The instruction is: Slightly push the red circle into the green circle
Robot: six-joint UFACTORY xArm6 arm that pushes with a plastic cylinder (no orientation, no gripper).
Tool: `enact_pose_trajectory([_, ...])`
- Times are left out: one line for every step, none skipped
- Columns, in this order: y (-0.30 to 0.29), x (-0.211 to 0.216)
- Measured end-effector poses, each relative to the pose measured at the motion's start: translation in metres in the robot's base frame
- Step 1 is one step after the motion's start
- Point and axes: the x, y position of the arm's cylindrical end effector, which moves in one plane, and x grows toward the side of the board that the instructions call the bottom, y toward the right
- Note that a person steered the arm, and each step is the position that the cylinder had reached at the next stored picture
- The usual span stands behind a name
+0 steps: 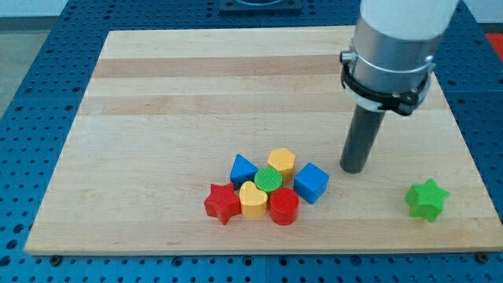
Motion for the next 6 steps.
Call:
enact_pose_trajectory([0.0,0.026])
enact_pose_trajectory([-0.001,0.054])
enact_pose_trajectory([-0.011,0.087])
enact_pose_trajectory([-0.036,0.101])
enact_pose_trajectory([-0.067,0.091])
enact_pose_trajectory([-0.089,0.07])
